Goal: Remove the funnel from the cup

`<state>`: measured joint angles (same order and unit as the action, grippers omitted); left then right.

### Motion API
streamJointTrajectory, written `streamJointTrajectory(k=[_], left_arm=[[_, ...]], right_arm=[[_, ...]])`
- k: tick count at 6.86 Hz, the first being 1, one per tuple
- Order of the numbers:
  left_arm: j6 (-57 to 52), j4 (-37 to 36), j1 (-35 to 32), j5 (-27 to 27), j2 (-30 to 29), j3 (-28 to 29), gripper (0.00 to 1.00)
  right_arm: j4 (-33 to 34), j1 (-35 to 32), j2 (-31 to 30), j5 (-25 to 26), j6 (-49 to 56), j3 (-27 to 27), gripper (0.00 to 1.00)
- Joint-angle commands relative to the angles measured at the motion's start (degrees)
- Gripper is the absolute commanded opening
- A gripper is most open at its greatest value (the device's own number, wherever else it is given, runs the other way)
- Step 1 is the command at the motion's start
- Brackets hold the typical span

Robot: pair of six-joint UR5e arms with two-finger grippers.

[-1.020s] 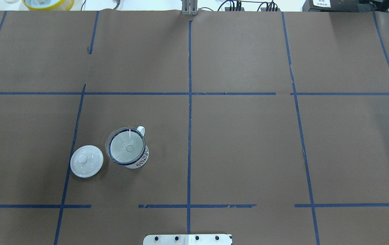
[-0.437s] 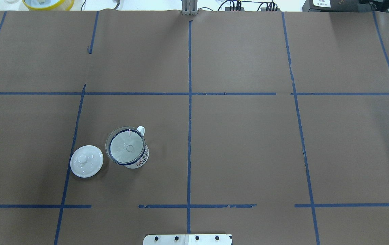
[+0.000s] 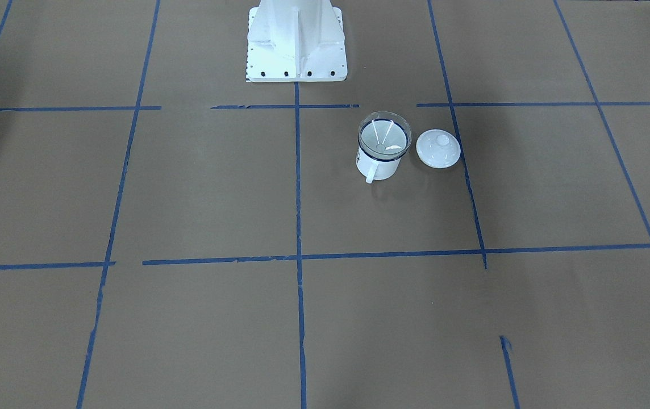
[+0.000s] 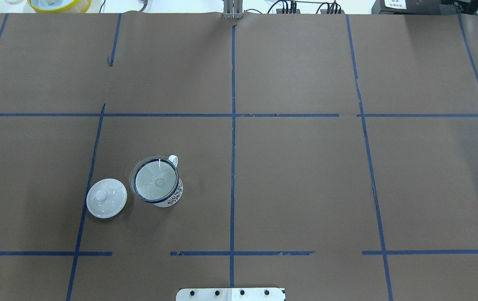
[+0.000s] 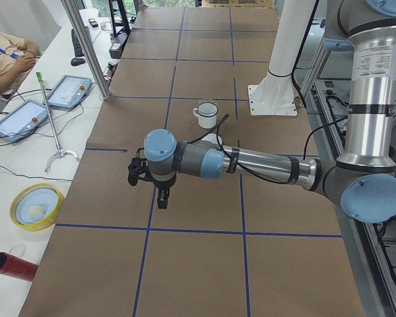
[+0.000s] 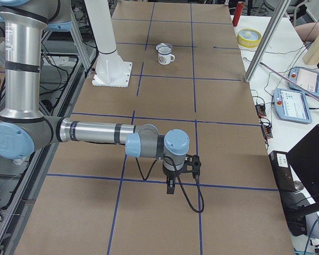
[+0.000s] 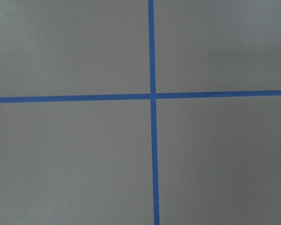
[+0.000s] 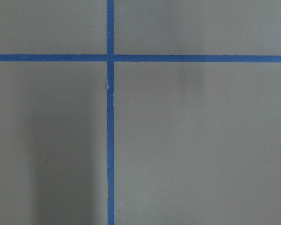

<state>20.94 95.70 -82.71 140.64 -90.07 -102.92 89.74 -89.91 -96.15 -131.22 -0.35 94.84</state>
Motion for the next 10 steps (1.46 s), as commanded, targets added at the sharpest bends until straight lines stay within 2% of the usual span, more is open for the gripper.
streamJointTrajectory(k=[1,2,4,5,6,7,8,10], left_arm=[[32.00,2.83,11.82,-1.23,-7.79,-5.44,1.00],[45.72,2.39,18.22,-4.12,-14.02,-5.63,1.00],[66.51,0.91,30.70,-12.37,-22.83,-5.54,1.00],[72.34,-5.37,36.42,-15.98,-28.01,-5.63,1.00],[73.53,-13.44,43.35,-22.10,-33.54,-4.93,1.00],[75.20,-14.91,46.38,-25.30,-34.81,-5.10,1.00],[75.30,-14.93,47.28,-25.42,-36.91,-3.10,1.00],[75.30,-14.93,48.34,-25.59,-36.59,-2.64,0.96]], right_arm=[[0.00,0.00,0.00,0.00,0.00,0.08,1.00],[0.00,0.00,0.00,0.00,0.00,0.08,1.00],[0.00,0.00,0.00,0.00,0.00,0.08,1.00],[0.00,0.00,0.00,0.00,0.00,0.08,1.00],[0.00,0.00,0.00,0.00,0.00,0.08,1.00],[0.00,0.00,0.00,0.00,0.00,0.08,1.00],[0.00,0.00,0.00,0.00,0.00,0.08,1.00],[0.00,0.00,0.00,0.00,0.00,0.08,1.00]])
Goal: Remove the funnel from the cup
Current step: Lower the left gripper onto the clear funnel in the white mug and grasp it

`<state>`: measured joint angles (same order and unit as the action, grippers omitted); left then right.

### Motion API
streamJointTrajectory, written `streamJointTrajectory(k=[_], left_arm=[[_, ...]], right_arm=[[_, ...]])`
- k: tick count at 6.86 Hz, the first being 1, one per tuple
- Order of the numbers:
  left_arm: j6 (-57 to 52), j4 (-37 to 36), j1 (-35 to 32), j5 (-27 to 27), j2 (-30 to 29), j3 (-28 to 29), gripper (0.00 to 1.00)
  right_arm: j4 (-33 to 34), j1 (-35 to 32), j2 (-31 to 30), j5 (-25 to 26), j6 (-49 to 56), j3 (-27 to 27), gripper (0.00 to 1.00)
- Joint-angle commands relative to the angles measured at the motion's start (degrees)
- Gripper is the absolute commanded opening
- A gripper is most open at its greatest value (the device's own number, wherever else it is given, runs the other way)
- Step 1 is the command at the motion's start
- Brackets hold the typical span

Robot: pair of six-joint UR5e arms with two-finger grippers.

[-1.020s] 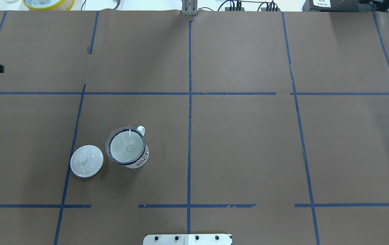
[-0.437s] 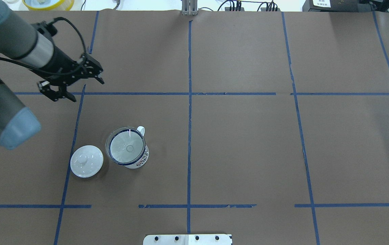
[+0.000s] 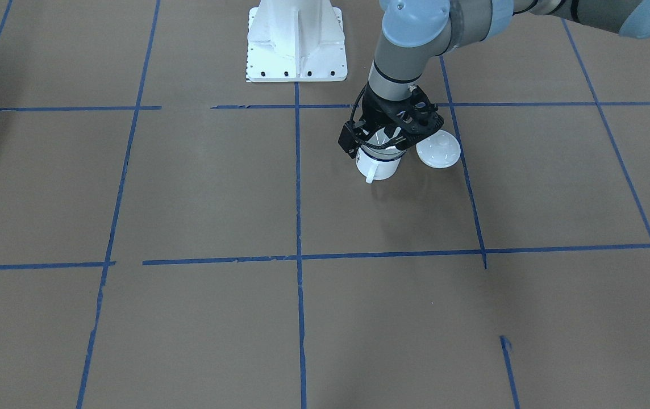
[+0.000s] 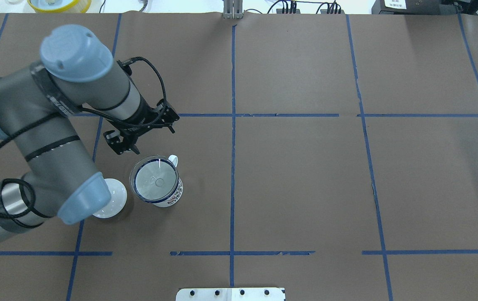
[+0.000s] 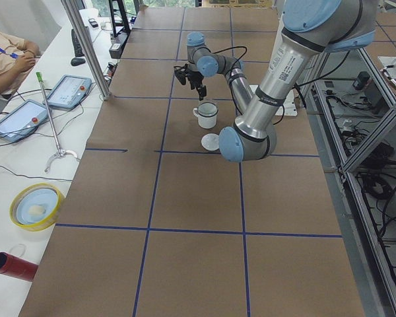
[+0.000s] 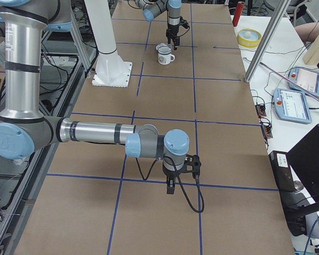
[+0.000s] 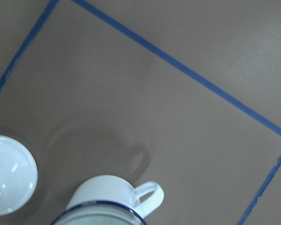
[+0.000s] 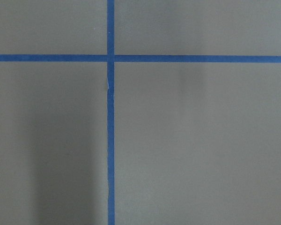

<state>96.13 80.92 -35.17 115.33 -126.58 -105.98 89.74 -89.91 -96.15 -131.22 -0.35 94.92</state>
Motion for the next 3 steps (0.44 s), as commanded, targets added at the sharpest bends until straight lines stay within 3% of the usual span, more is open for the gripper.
streamJointTrajectory(k=[1,2,3], left_arm=[[0.11,-0.15,2.03,-0.63,0.19,1.04,0.93],[0.02,0.11,2.39,-1.59,0.19,2.26,0.90],[0.28,0.47,2.65,-1.51,0.28,2.45,0.79]], right_arm=[[0.00,0.00,0.00,0.00,0.00,0.00,1.00],[0.00,0.00,0.00,0.00,0.00,0.00,1.00],[0.00,0.00,0.00,0.00,0.00,0.00,1.00]])
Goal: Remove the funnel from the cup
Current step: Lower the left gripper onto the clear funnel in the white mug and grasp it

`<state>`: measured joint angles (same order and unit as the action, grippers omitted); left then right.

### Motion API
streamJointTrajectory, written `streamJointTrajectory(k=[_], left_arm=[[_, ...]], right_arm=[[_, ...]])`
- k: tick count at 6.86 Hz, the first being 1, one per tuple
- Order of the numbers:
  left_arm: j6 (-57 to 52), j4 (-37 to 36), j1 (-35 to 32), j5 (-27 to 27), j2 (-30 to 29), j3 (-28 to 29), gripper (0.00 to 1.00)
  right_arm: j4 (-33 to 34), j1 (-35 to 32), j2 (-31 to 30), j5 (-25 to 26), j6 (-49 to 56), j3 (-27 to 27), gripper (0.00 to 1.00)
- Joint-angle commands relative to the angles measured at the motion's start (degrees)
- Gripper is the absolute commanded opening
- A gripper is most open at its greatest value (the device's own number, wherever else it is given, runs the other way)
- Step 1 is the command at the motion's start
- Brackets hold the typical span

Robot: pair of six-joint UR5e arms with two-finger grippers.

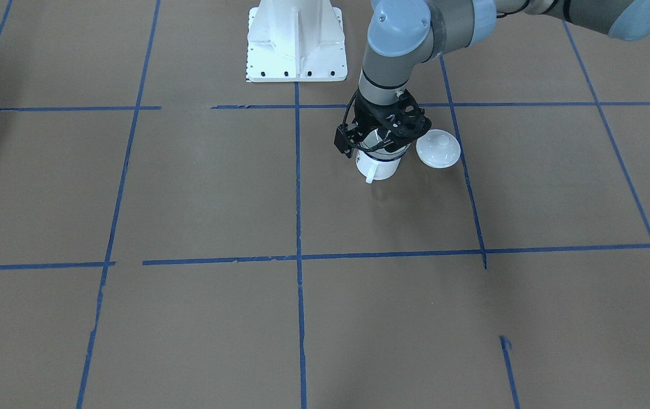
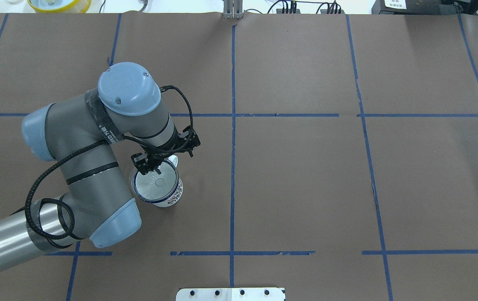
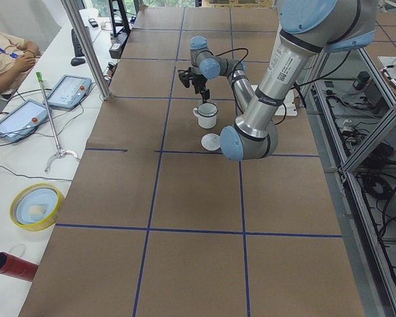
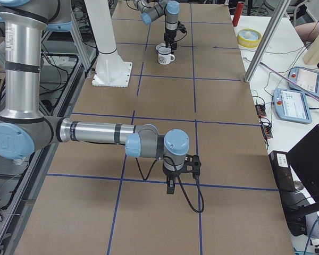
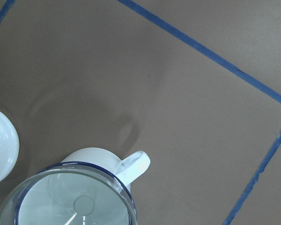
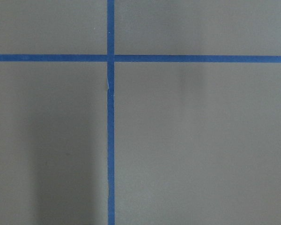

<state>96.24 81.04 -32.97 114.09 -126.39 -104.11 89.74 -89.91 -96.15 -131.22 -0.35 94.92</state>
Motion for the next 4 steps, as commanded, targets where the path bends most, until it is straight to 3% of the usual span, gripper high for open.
streamJointTrajectory(k=[1,2,3,4], left_arm=[[0.18,0.35,0.53,-0.27,0.18,0.58,0.49],[0.18,0.26,0.45,-0.01,0.27,0.40,0.20],[0.18,0.26,0.45,0.17,0.27,-0.12,0.00],[0.18,0.09,0.45,0.17,0.27,-0.21,0.00]], right_arm=[[0.00,0.00,0.00,0.00,0.00,0.00,1.00],[0.00,0.00,0.00,0.00,0.00,0.00,1.00],[0.00,0.00,0.00,0.00,0.00,0.00,1.00],[0.00,0.00,0.00,0.00,0.00,-0.09,1.00]])
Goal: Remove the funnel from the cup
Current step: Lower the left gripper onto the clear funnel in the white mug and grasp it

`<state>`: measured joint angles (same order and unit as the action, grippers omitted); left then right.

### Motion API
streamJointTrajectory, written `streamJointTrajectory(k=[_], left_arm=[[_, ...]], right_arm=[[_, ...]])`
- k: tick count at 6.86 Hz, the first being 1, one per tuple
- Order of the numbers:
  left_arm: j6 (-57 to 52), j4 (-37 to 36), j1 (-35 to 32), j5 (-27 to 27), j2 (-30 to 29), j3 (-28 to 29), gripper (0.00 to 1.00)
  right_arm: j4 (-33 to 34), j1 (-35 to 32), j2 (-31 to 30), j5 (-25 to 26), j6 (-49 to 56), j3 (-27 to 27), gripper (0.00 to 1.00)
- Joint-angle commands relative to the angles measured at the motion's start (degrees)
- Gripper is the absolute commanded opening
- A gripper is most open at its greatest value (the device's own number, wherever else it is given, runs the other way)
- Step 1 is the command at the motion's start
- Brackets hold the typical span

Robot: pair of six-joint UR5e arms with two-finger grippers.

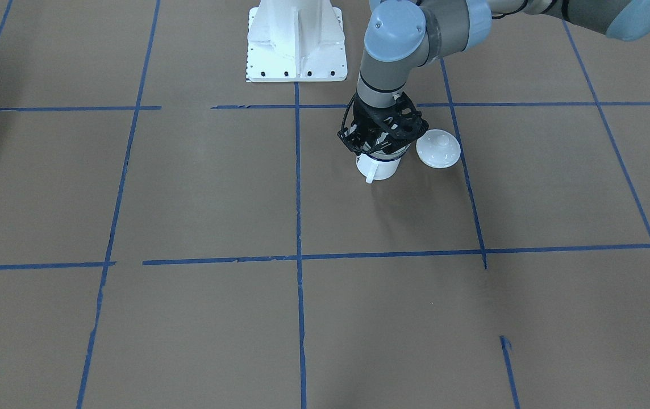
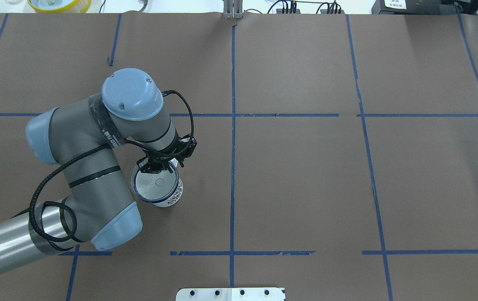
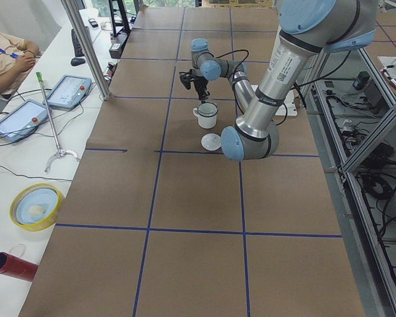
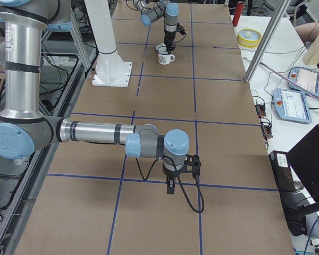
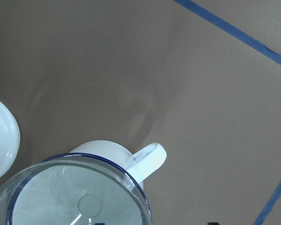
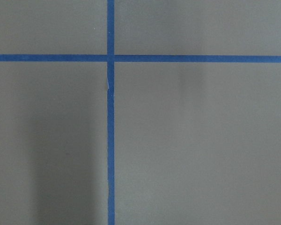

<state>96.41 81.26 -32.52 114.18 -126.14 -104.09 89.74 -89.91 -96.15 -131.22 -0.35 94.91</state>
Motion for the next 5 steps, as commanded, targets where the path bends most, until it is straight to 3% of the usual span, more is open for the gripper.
streamJointTrajectory(k=[1,4,5], left_arm=[[0.52,-0.40,0.00,-0.01,0.02,-0.41,0.00],[2.90,-2.76,0.00,-0.01,0.72,-2.77,0.00],[3.34,-5.91,-0.18,-0.09,0.55,-6.26,0.00]], right_arm=[[0.00,0.00,0.00,0.00,0.00,0.01,1.00],[0.00,0.00,0.00,0.00,0.00,0.01,1.00],[0.00,0.00,0.00,0.00,0.00,-0.07,1.00]])
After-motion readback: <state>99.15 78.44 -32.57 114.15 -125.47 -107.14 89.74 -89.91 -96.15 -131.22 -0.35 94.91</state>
